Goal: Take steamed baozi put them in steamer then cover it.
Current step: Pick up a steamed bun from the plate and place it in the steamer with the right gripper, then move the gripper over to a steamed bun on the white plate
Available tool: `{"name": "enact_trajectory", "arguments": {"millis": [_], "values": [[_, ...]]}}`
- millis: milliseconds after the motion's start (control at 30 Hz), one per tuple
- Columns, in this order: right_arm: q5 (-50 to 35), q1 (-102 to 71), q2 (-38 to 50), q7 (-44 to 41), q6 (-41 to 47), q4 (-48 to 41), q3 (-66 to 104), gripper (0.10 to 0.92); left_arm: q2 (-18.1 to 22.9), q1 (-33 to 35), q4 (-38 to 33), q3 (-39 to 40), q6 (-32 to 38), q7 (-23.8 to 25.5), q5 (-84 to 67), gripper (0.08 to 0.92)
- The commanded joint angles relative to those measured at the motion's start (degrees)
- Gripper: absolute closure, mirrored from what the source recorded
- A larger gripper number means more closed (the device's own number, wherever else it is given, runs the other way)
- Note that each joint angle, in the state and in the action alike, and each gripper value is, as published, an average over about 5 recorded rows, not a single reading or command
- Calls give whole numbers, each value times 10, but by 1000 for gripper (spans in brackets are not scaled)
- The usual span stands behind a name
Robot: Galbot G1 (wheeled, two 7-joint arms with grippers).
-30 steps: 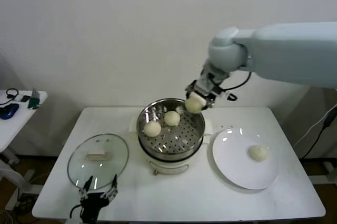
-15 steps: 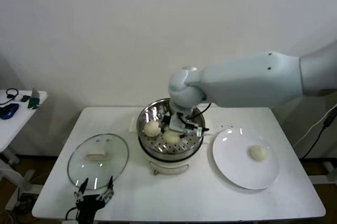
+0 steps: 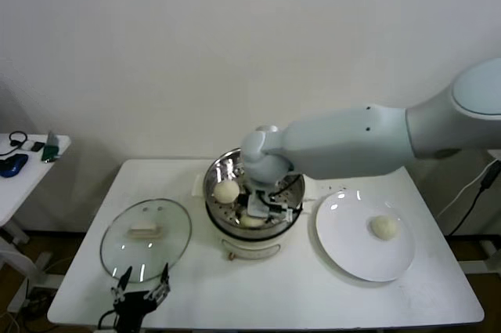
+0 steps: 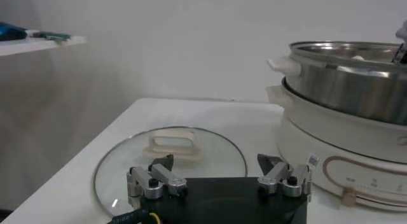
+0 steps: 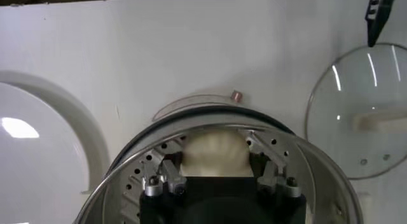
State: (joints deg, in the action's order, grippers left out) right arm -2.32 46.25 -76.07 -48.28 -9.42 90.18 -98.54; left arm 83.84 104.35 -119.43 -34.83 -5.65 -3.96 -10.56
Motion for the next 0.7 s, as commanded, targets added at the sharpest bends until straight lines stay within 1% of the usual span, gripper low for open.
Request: {"name": "enact_trajectory", "arguments": {"millis": [33,200,333,433,533,600,700], "values": [[21,-15,-8,6,-2,-7,-1,302,-1,2,-1,0,3,0,0,177],[17,0,-3,10,-7,-13,5,216,0,4,-4,2,4,0,1,177],[-18,37,19,-13,-19,-17,13,204,0,4,-6,3,4,0,2,177],[-79,94,54,-73,-31,-23,4,203,-2,5,-9,4,4,1,2,177],[-161,172,110,-126,-32,-37,-36,202,-4,3,-10,7,3,1,2,177],[-220,221,152,-133,-13,-43,-78,202,-5,1,-9,9,2,2,2,177],[-281,274,218,-119,48,-39,-150,203,-7,-3,-5,11,3,2,3,177]]}}
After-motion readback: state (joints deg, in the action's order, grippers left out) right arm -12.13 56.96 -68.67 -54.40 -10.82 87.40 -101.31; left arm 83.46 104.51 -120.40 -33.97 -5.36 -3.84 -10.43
